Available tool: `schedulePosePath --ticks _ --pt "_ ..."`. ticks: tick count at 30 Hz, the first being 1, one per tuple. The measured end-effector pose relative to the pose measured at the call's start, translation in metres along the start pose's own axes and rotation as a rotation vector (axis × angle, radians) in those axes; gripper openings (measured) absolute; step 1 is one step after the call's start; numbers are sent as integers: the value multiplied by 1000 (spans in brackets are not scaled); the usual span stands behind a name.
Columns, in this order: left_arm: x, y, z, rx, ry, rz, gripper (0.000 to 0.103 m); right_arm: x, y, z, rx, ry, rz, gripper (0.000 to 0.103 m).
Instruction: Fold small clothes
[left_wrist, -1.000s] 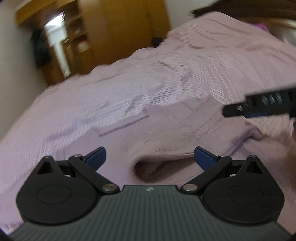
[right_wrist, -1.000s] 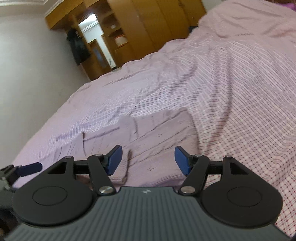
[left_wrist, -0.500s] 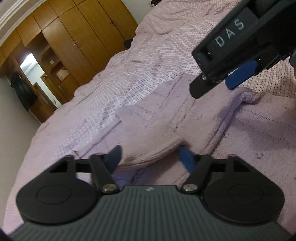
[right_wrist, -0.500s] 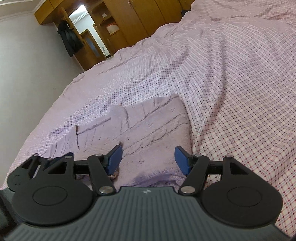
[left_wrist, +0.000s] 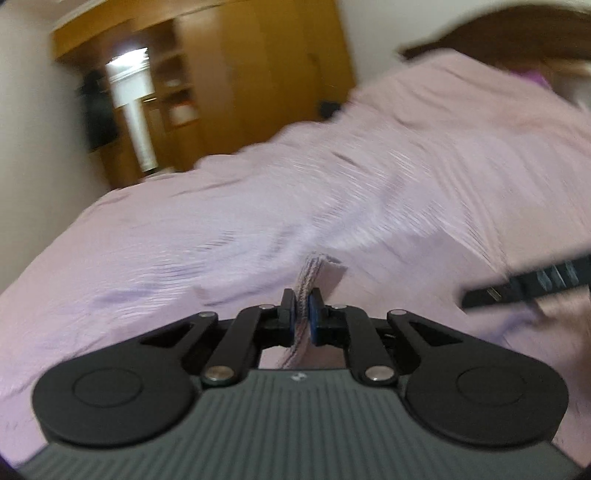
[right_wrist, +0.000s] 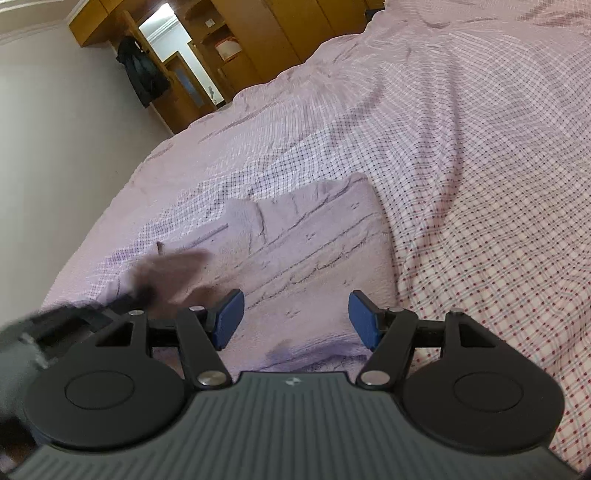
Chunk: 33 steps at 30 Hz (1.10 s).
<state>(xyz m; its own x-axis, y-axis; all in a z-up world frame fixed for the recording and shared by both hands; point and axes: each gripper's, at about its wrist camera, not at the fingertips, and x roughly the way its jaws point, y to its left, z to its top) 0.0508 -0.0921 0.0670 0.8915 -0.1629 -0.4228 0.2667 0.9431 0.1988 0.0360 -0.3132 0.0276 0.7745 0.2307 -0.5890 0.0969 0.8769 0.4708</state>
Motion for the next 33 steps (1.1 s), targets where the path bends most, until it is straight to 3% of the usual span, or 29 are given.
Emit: schedulePosePath --ticks 5,8,11,15,16,17,18,21,24,31,33 --pt "-18 59 -4 -178 -10 154 9 4 2 -1 -9 6 -7 71" --pt "-20 91 -18 -278 34 211 9 6 2 -2 -17 11 -12 71" --pt "-12 113 -36 -353 103 228 9 7 4 -3 -31 14 -19 70" --pt "-16 127 -65 -434 166 189 12 8 6 -3 -45 16 -29 71" --pt "-17 131 -71 -459 179 166 15 9 7 -3 -48 16 -30 71" --pt "-23 132 -75 -476 190 158 27 9 7 -3 -50 16 -31 71" --pt "-23 134 -77 -489 196 154 41 9 6 -3 -51 17 -31 71" --pt "-32 138 -81 -488 167 194 70 10 6 -3 -49 16 -32 71" --pt "-28 142 -78 -466 143 230 71 11 5 -2 -40 16 -28 71" --pt "16 141 -76 -408 255 197 71 11 9 -2 -59 -2 -25 71" --pt "22 139 -79 -420 253 197 65 14 9 -2 -66 -9 -42 71"
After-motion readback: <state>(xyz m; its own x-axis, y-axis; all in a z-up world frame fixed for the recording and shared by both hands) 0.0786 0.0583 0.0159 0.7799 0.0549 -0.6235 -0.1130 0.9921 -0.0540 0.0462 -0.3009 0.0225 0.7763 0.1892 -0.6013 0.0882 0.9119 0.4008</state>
